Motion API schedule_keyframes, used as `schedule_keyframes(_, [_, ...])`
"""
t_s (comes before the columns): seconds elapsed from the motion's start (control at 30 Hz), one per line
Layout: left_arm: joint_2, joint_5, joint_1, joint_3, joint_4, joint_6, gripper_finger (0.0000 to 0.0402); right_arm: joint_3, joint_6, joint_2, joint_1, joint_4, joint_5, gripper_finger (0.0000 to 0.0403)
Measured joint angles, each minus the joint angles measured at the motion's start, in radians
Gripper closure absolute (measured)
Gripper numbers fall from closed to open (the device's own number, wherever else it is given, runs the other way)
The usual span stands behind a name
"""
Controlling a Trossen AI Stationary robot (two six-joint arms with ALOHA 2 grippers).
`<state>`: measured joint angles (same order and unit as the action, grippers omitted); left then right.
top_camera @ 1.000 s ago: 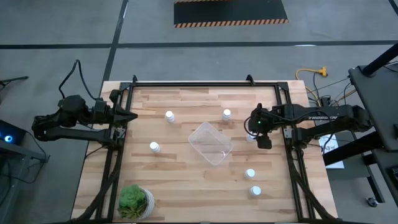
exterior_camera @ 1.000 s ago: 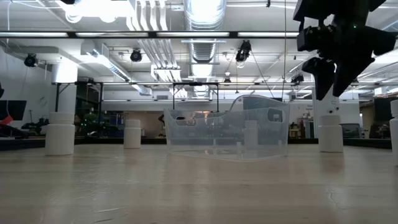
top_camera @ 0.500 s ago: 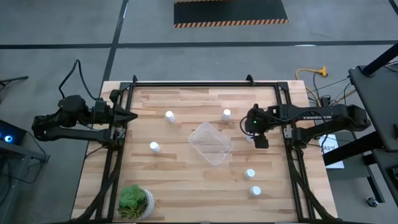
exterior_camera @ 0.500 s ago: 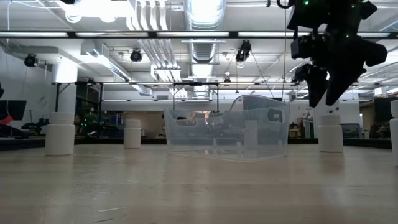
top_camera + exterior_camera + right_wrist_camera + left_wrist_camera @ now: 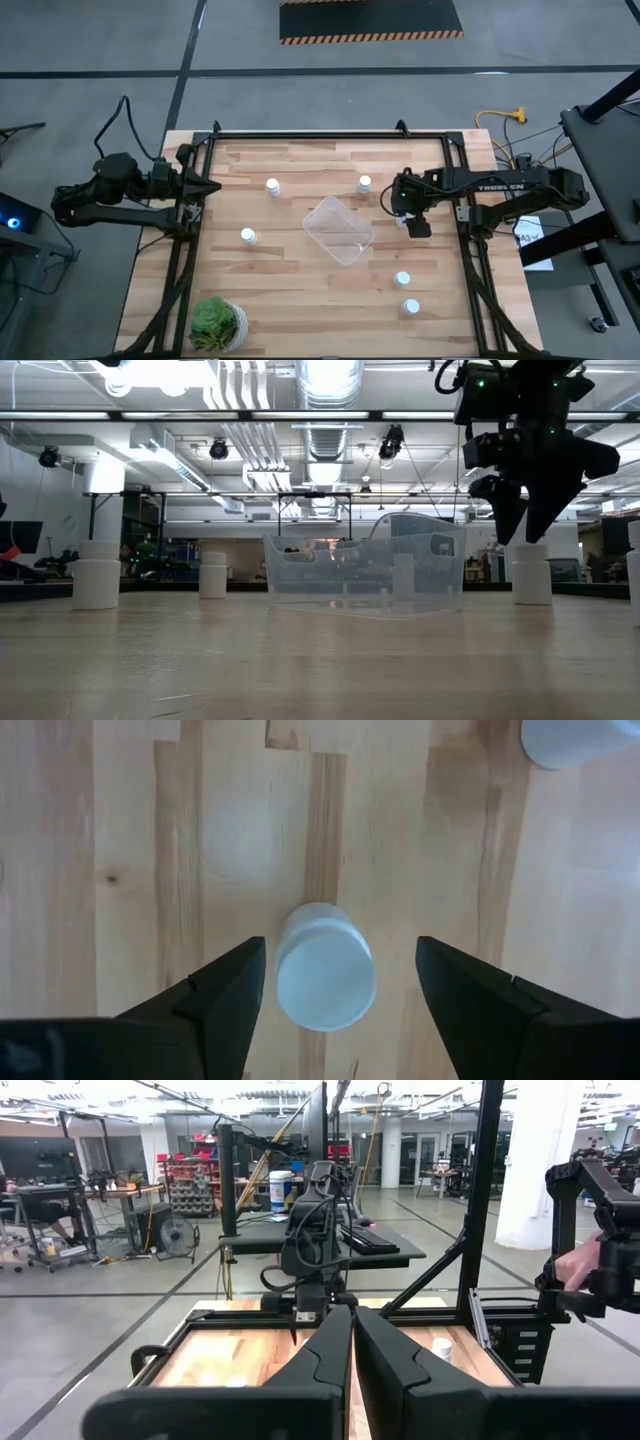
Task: Pick and place pill bottles into a basket
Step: Put the white pill bottle into the transparent bin
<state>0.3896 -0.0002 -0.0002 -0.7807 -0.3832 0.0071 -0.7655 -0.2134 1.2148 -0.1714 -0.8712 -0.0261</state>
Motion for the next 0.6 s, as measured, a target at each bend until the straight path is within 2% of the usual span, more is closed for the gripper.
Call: schedule_keyframes(0.6, [0.0, 0.0, 0.0, 0.0, 0.0, 0.0, 0.0402, 0.022, -0.003, 0.0, -0.004, 0.01, -0.009, 0.0157])
